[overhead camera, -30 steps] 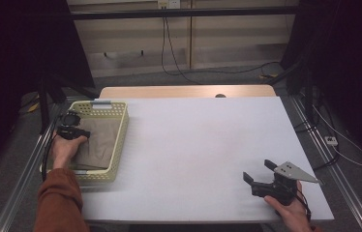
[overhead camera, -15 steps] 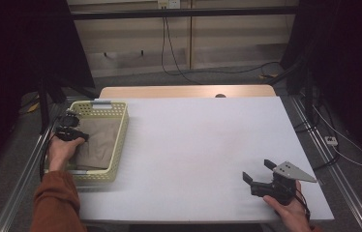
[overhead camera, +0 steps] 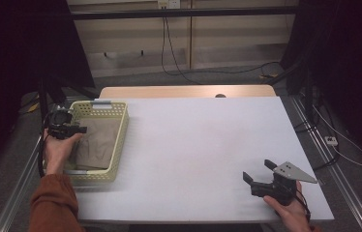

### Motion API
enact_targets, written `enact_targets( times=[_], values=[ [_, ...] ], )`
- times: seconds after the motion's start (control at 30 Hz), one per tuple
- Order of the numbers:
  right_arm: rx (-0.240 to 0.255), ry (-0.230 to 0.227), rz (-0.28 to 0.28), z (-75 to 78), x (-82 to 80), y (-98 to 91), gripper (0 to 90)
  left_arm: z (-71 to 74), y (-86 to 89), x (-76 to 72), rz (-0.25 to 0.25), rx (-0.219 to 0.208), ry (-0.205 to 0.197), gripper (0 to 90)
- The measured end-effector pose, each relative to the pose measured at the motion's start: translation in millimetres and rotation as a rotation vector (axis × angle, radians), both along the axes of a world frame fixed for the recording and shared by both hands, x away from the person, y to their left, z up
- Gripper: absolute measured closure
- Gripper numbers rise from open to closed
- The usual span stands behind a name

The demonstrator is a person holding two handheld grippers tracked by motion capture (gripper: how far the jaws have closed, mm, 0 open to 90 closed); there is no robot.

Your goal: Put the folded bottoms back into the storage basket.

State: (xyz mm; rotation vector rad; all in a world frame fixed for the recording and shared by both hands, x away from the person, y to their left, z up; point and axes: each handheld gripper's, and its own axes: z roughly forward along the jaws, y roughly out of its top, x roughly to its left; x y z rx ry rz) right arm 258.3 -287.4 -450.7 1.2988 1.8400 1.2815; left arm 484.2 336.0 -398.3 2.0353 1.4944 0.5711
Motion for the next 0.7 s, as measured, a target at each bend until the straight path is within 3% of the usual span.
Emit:
enact_targets(
  times=[0.07,0.13,0.23,0.33,0.43,0.57,0.7],
  values=[
    [0.000,0.001,-0.002,0.0,0.0,0.0,6.6,2.2,-1.2,-0.8,-0.007,-0.008,-0.022,51.8],
    [-0.001,-0.001,-0.004,0.2,-0.3,0.0,6.4,4.1,-2.3,-1.0,-0.014,-0.016,-0.034,38.4],
    [0.000,-0.001,-0.002,0.2,-0.2,0.1,6.5,7.6,-3.0,-3.5,-0.026,-0.037,-0.062,28.5],
    [-0.001,-0.002,-0.001,0.1,-0.1,0.3,6.5,10.5,-3.9,-4.3,-0.007,-0.027,-0.082,15.8],
    [0.001,-0.002,-0.007,0.3,-0.1,0.1,6.6,12.9,-4.0,-7.0,-0.013,-0.028,-0.094,8.5],
    [0.001,-0.004,-0.008,0.4,0.1,0.0,6.6,15.8,-1.8,-13.5,-0.049,-0.054,-0.152,5.9],
    [0.000,-0.006,-0.005,0.6,-0.1,0.3,6.6,20.7,0.5,-19.9,-0.023,-0.064,-0.215,6.1]
  ],
)
